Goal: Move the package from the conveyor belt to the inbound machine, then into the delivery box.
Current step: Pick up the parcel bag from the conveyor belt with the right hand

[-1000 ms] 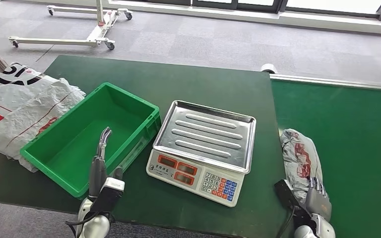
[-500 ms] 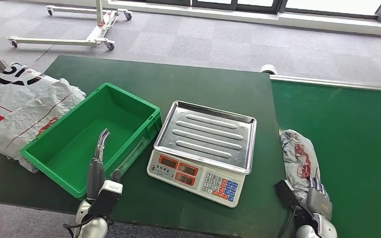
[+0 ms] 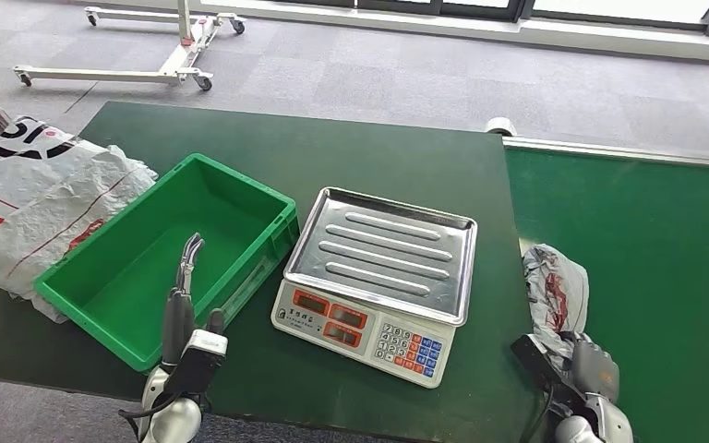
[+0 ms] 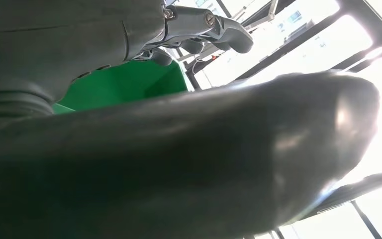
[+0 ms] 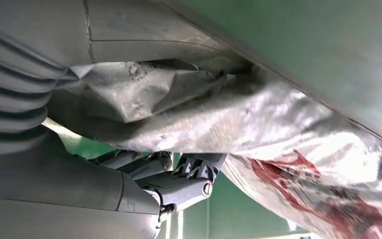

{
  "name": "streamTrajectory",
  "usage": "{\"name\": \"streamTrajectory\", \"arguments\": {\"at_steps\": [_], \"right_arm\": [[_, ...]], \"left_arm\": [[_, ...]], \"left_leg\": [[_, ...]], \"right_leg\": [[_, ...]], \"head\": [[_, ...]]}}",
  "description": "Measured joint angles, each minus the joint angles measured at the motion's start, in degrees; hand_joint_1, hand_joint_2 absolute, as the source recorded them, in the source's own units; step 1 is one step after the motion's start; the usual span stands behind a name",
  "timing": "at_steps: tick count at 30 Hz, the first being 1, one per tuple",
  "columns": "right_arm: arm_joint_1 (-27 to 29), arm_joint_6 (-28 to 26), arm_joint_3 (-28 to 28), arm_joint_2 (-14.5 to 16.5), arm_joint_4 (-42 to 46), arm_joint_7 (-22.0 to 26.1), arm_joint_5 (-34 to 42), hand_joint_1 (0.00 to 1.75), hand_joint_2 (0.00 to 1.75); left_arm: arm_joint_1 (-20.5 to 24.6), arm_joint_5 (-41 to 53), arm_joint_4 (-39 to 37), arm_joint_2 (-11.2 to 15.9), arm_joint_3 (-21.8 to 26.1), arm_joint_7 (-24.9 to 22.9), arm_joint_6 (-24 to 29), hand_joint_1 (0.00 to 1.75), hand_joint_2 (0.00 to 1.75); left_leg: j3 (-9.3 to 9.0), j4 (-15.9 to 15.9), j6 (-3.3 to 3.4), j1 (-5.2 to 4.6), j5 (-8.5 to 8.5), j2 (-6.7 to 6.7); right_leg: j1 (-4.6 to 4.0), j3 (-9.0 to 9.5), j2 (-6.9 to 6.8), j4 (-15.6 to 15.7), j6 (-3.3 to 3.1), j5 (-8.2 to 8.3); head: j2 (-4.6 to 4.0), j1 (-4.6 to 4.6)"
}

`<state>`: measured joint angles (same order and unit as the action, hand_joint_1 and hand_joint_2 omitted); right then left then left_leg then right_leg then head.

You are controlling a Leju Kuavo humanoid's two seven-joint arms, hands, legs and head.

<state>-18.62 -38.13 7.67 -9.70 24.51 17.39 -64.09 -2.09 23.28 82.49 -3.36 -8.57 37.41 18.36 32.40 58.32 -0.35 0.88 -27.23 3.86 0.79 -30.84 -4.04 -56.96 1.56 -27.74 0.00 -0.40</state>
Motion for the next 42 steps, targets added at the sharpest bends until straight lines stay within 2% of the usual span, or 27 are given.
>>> {"name": "streamTrajectory", "arguments": {"at_steps": [17,20,26,33,42], "right_arm": [[-0.64,-1.09,0.72,-1.74,12.66,-1.47,0.2,1.75,1.75],[-0.77,-0.53,1.14,-3.6,16.32,-1.52,1.39,1.75,1.75],[-3.24,2.83,2.18,-9.93,22.95,-1.23,4.07,1.75,1.75],[-4.02,2.14,2.4,-11.88,25.4,-1.11,4.62,1.75,1.75],[-8.7,4.08,2.4,-15.44,27.62,-0.09,8.77,1.75,1.75]], "left_arm": [[0.27,-0.44,0.0,-0.6,0.0,0.74,-0.08,0.0,0.0],[0.3,-0.87,-0.04,-0.6,0.0,1.1,-0.27,0.0,0.0],[0.61,-1.93,-0.48,-0.6,0.02,1.66,-0.73,0.0,0.0],[1.06,-2.2,-0.73,-0.62,0.02,1.75,-0.77,0.0,0.0],[2.5,-3.54,-2.18,-1.02,0.02,2.3,-1.01,0.0,0.0]], "left_leg": [[0.66,0.0,-0.08,-0.14,0.06,-0.05],[0.68,0.0,-0.08,-0.18,0.06,-0.07],[0.7,0.0,-0.06,-0.27,0.07,-0.07],[0.72,0.0,-0.06,-0.29,0.08,-0.12],[0.74,0.0,-0.05,-0.34,0.08,-0.12]], "right_leg": [[0.04,-0.73,-0.03,-0.18,-0.02,-0.01],[0.07,-0.75,-0.04,-0.19,-0.01,-0.01],[0.16,-0.76,-0.05,-0.19,0.01,0.01],[0.16,-0.79,-0.09,-0.23,0.0,0.0],[0.21,-0.84,-0.09,-0.28,0.01,0.0]], "head": [[0.0,0.0],[0.0,-0.01],[0.0,0.0],[0.0,0.0],[0.0,0.01]]}}
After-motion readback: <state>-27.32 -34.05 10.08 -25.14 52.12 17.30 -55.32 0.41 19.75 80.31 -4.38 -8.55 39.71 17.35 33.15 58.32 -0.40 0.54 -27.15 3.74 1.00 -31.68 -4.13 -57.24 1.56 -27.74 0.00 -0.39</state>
